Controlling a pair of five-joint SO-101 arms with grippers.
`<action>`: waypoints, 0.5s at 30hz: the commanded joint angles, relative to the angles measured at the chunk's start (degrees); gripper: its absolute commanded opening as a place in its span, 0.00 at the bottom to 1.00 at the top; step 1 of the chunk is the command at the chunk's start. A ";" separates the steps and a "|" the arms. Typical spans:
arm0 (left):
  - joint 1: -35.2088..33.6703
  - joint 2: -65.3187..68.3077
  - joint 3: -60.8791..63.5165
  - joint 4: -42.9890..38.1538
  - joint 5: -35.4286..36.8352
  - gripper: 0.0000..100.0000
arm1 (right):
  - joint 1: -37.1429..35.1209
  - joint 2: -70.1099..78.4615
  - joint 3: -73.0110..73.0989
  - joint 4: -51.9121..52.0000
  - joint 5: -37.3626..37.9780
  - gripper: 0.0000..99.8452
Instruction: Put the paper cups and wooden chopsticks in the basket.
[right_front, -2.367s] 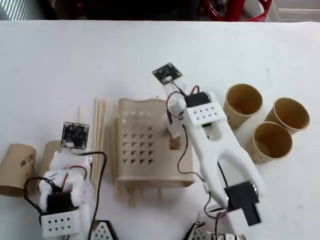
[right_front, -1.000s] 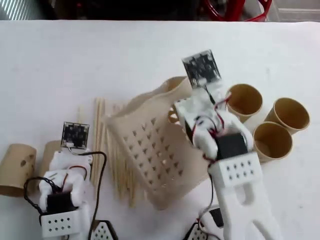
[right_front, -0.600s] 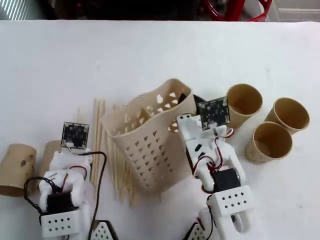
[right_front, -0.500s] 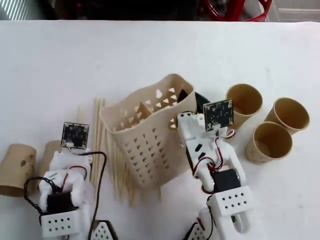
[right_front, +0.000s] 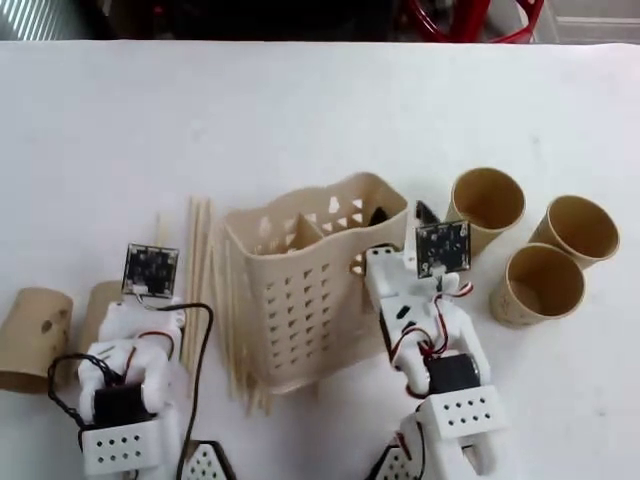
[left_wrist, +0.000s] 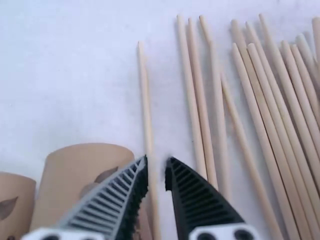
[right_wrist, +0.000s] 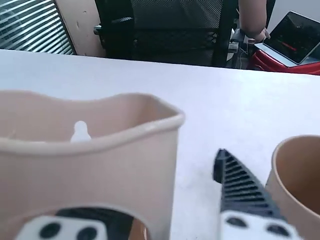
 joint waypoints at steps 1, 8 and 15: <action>-0.04 -0.13 0.00 0.35 -0.44 0.08 | 2.07 0.40 1.23 -0.22 -0.53 0.24; -0.04 -0.13 0.00 0.26 -0.44 0.08 | 2.77 -8.57 1.41 3.56 -0.53 0.24; -0.04 -0.13 0.00 0.26 -0.44 0.08 | 2.07 -32.48 1.41 18.15 -0.53 0.24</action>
